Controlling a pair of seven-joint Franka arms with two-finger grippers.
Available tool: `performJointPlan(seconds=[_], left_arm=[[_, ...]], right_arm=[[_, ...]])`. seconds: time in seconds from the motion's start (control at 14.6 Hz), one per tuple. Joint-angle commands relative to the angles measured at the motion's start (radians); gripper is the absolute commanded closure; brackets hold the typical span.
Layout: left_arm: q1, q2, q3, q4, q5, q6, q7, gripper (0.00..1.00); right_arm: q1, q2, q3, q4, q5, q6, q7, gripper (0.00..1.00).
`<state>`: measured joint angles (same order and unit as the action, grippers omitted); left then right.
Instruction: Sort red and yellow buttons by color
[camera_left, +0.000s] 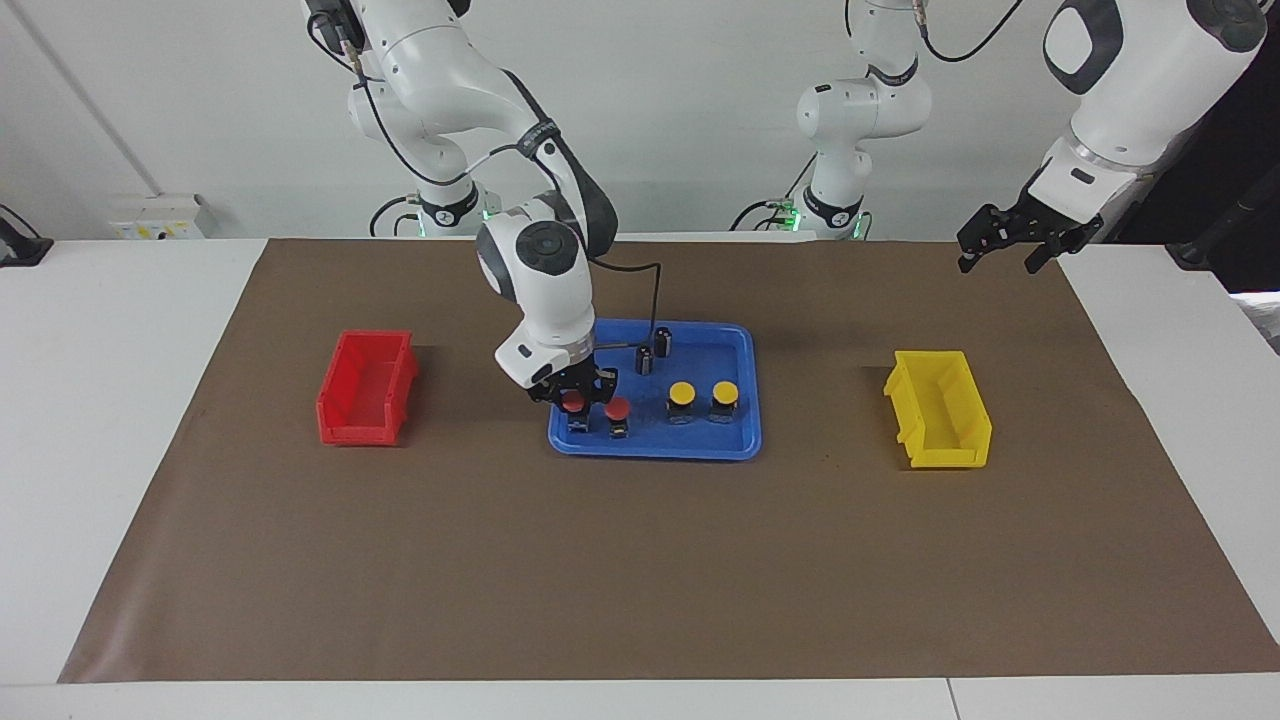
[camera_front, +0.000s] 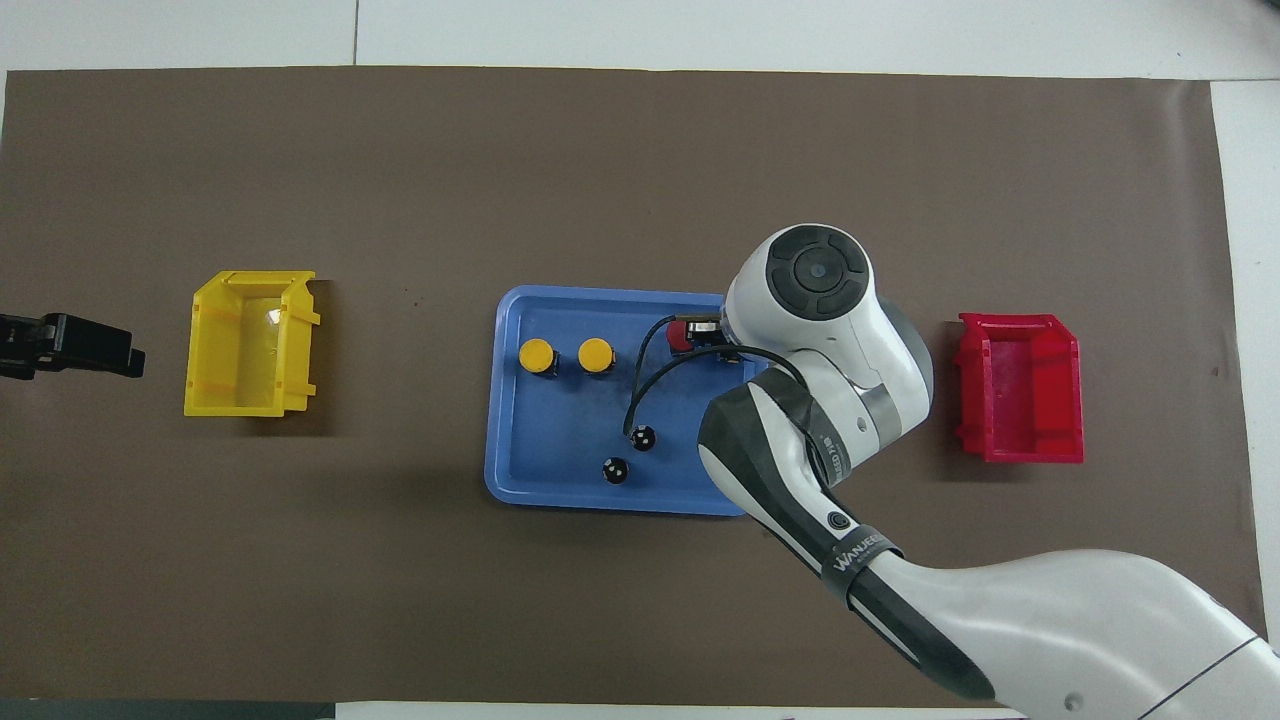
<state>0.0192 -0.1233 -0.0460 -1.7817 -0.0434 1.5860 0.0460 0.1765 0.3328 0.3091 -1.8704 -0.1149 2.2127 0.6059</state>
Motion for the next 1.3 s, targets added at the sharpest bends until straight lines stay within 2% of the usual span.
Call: performJointPlan(seconds=[0.0, 0.27, 0.41, 0.55, 0.62, 0.68, 0.82, 1.03, 1.23], left_arm=[[-0.045, -0.035, -0.017, -0.070, 0.011, 0.099, -0.169, 0.05], [-0.275, -0.019, -0.021, -0.160, 0.011, 0.259, -0.475, 0.06], [-0.353, -0.004, -0.021, -0.234, 0.010, 0.394, -0.558, 0.06], [-0.421, 0.054, -0.021, -0.258, 0.008, 0.483, -0.633, 0.06], [-0.451, 0.101, -0.020, -0.259, 0.008, 0.527, -0.670, 0.06], [-0.471, 0.141, -0.020, -0.259, 0.008, 0.576, -0.698, 0.06], [-0.505, 0.192, -0.020, -0.257, 0.008, 0.630, -0.744, 0.06], [-0.545, 0.250, -0.017, -0.251, 0.013, 0.654, -0.764, 0.07], [-0.547, 0.277, -0.017, -0.251, 0.019, 0.673, -0.764, 0.09]], right_arm=[[-0.029, -0.037, 0.007, 0.072, -0.012, -0.111, -0.072, 0.87], [-0.254, -0.259, 0.010, 0.036, 0.041, -0.341, -0.418, 0.87], [-0.394, -0.383, 0.008, -0.040, 0.109, -0.398, -0.585, 0.87], [-0.526, -0.455, 0.005, -0.145, 0.132, -0.395, -0.769, 0.87], [-0.572, -0.471, 0.005, -0.189, 0.139, -0.346, -0.828, 0.87], [-0.589, -0.501, 0.004, -0.263, 0.139, -0.274, -0.863, 0.87], [-0.600, -0.512, 0.002, -0.349, 0.141, -0.181, -0.880, 0.87], [-0.598, -0.485, 0.002, -0.391, 0.182, -0.096, -0.874, 0.87], [-0.595, -0.480, 0.002, -0.438, 0.182, -0.051, -0.887, 0.87]])
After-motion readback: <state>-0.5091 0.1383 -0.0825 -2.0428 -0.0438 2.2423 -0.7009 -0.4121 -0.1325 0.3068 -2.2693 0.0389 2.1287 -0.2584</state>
